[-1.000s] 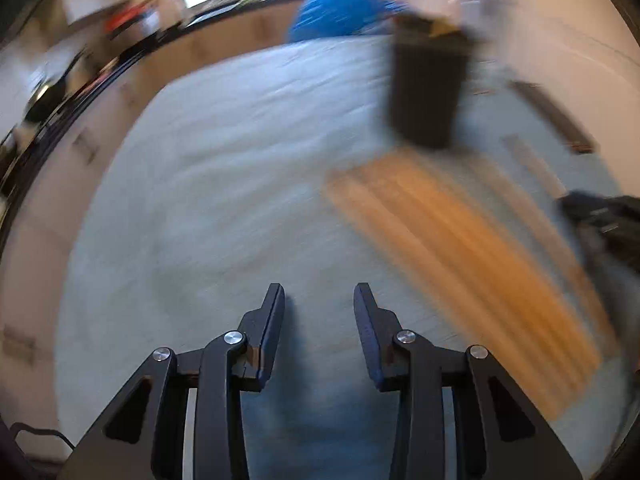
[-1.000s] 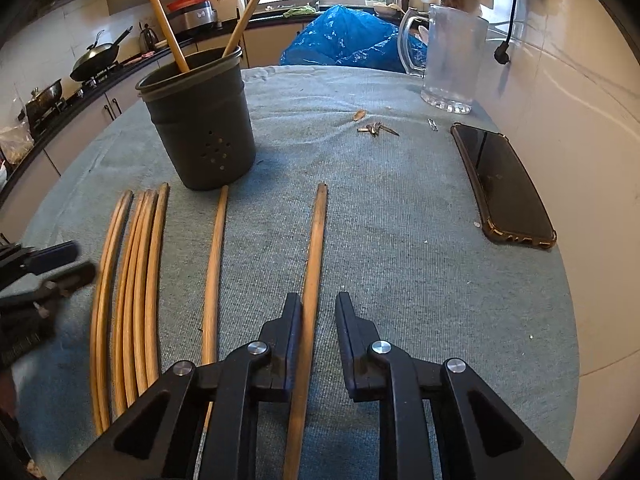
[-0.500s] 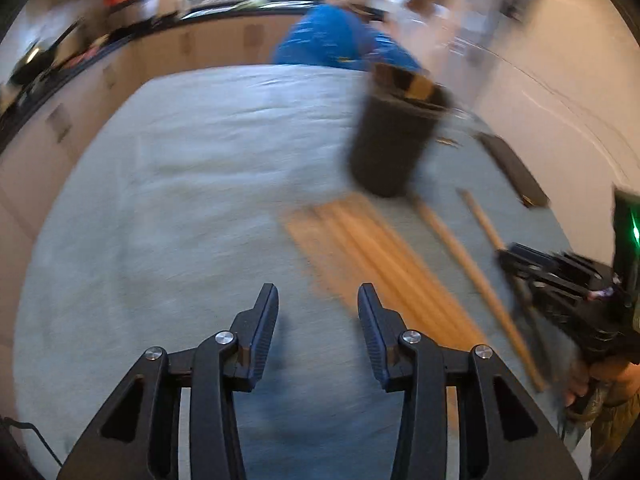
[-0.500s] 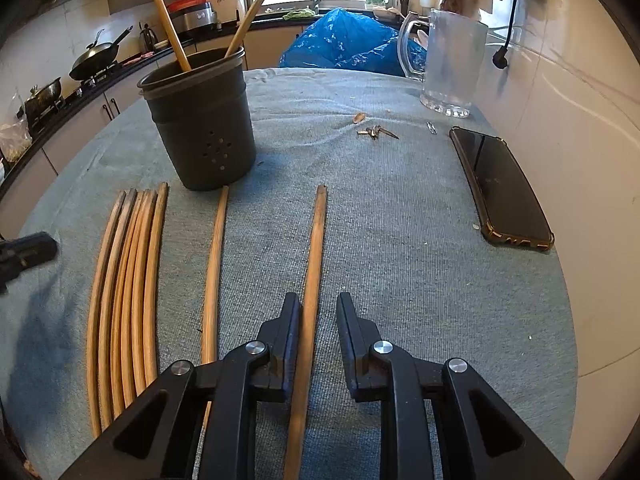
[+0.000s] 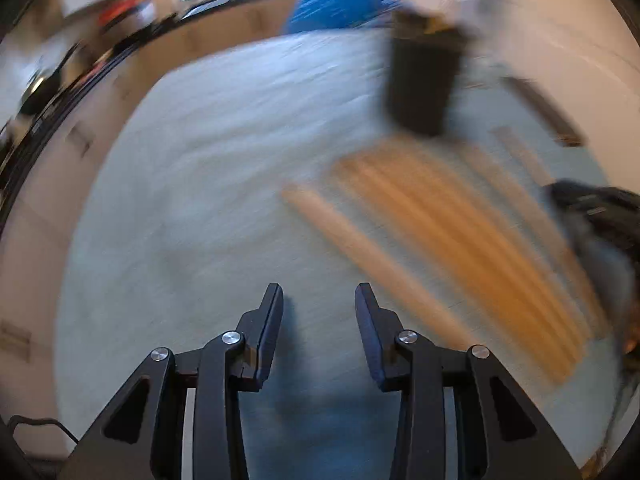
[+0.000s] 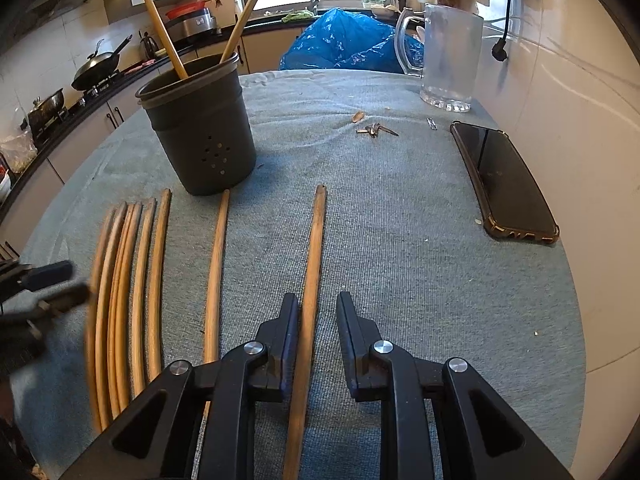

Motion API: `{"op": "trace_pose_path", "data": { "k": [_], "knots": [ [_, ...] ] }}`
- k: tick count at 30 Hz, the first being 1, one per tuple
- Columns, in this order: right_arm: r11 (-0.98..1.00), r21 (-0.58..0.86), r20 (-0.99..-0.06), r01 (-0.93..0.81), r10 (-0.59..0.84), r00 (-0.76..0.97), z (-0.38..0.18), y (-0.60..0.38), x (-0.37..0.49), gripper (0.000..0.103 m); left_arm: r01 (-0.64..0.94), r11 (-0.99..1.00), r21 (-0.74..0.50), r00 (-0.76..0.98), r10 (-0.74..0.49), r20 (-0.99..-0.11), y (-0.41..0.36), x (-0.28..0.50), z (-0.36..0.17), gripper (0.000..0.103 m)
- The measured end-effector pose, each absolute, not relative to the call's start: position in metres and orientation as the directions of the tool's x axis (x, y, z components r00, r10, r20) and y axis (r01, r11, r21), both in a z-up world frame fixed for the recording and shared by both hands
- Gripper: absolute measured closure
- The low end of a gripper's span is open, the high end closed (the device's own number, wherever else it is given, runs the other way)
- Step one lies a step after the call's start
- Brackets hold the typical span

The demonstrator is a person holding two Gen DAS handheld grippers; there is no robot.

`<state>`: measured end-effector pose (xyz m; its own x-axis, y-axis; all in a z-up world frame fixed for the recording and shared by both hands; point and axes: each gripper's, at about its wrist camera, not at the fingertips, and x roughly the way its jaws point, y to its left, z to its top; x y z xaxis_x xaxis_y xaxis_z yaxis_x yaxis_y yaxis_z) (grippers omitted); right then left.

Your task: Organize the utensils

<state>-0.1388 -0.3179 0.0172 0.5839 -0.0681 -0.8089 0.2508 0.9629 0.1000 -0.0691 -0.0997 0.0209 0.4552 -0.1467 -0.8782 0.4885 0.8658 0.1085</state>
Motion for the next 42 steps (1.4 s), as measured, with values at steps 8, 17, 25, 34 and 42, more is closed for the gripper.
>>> {"op": "trace_pose_path", "data": {
  "k": [8, 17, 25, 34, 42],
  "knots": [
    [0.968, 0.077, -0.807, 0.241, -0.082, 0.586, 0.017, -0.313, -0.139, 0.079, 0.387, 0.922, -0.017, 0.476, -0.215, -0.853, -0.045, -0.058, 0.046, 0.062],
    [0.971, 0.078, -0.841, 0.227, -0.058, 0.538, 0.02, -0.317, -0.129, 0.079, 0.328, 0.942, -0.066, 0.429, -0.211, -0.878, -0.134, -0.024, 0.017, 0.05],
    [0.978, 0.065, -0.882, 0.198, -0.037, 0.47, 0.022, -0.335, -0.101, 0.084, 0.405, 0.913, 0.053, 0.437, -0.143, -0.888, -0.157, -0.012, 0.018, 0.094],
    [0.979, 0.024, -0.906, 0.201, -0.064, 0.418, 0.022, -0.341, -0.067, 0.084, 0.419, 0.905, 0.074, 0.413, -0.117, -0.903, -0.168, 0.002, 0.022, 0.094],
    [0.973, 0.067, -0.903, 0.22, -0.035, 0.429, 0.021, -0.352, -0.058, 0.084, 0.319, 0.941, -0.117, 0.35, -0.231, -0.908, -0.153, 0.021, 0.025, 0.07]
  ]
}}
